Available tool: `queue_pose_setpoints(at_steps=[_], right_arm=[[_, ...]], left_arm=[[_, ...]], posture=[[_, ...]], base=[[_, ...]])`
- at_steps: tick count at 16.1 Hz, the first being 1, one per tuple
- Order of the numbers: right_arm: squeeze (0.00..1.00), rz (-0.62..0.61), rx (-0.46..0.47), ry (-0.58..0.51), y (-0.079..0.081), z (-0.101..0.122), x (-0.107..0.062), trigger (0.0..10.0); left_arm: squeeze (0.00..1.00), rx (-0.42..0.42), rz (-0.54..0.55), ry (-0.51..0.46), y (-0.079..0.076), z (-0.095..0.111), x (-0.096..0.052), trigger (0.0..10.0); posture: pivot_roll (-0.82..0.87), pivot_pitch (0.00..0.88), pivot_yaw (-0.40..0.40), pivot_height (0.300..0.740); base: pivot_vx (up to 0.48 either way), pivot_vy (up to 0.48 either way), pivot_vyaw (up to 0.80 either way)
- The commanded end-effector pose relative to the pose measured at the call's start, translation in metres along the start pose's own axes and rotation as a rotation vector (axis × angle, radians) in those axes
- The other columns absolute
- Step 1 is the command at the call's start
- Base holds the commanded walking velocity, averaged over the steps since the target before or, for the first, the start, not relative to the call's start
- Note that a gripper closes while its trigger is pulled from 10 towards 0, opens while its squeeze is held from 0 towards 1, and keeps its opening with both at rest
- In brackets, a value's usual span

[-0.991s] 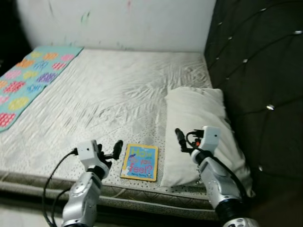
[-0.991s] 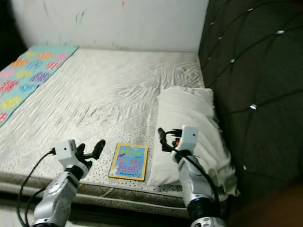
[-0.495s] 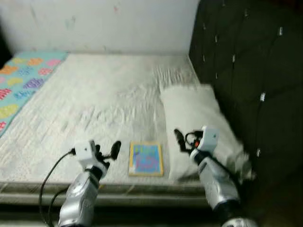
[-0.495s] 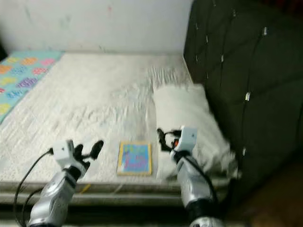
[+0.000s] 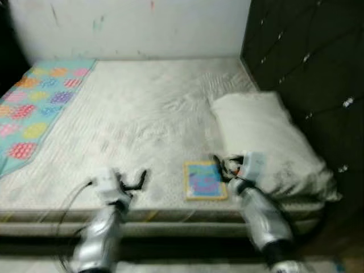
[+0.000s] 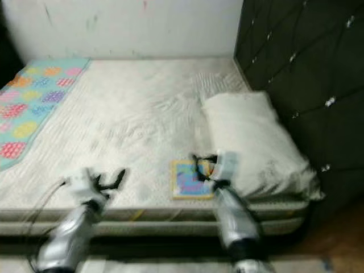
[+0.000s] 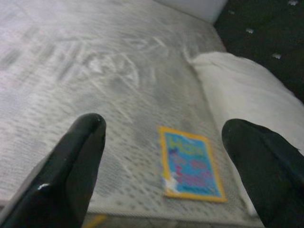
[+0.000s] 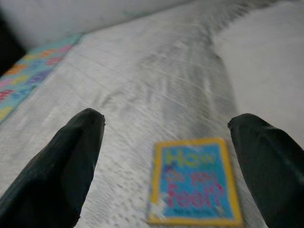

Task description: Clean up the room

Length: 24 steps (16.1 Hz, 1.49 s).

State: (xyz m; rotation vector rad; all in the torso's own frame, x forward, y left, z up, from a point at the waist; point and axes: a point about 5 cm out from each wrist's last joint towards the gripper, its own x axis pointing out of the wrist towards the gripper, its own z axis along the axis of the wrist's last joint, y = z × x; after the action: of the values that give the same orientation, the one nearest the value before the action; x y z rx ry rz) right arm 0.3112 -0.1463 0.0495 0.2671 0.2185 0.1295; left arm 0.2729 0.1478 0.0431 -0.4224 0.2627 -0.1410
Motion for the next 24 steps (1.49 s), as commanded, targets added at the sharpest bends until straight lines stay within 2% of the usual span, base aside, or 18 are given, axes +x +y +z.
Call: queue_pose_setpoints(at_steps=[1, 6, 12, 24], right_arm=[[0.0, 0.017, -0.001, -0.014, 0.0065, 0.0052, 0.0037, 10.0], [0.0, 0.018, -0.003, -0.01, 0.0061, 0.0046, 0.0034, 10.0], [0.0, 0.02, -0.008, -0.006, 0.0058, 0.004, 0.0039, 10.0], [0.0, 0.02, -0.008, -0.007, 0.0061, 0.0049, 0.0044, 10.0]], left_arm=[[0.0, 0.018, 0.026, 0.001, 0.0073, 0.0035, -0.001, 10.0], [0.0, 0.015, 0.027, 0.006, 0.0071, 0.0026, -0.0006, 10.0], [0.0, 0.002, -0.007, -0.019, 0.0049, 0.0047, 0.0002, 10.0], [0.0, 0.002, -0.009, -0.015, 0.0047, 0.005, 0.0009, 10.0]], posture=[[-0.08, 0.0, 0.044, 0.74], [-0.08, 0.0, 0.043, 0.74], [-0.08, 0.0, 0.041, 0.74], [-0.08, 0.0, 0.042, 0.74]], base=[[0.0, 0.364, 0.0], [0.0, 0.36, 0.0], [0.0, 0.0, 0.0], [0.321, 0.0, 0.0]])
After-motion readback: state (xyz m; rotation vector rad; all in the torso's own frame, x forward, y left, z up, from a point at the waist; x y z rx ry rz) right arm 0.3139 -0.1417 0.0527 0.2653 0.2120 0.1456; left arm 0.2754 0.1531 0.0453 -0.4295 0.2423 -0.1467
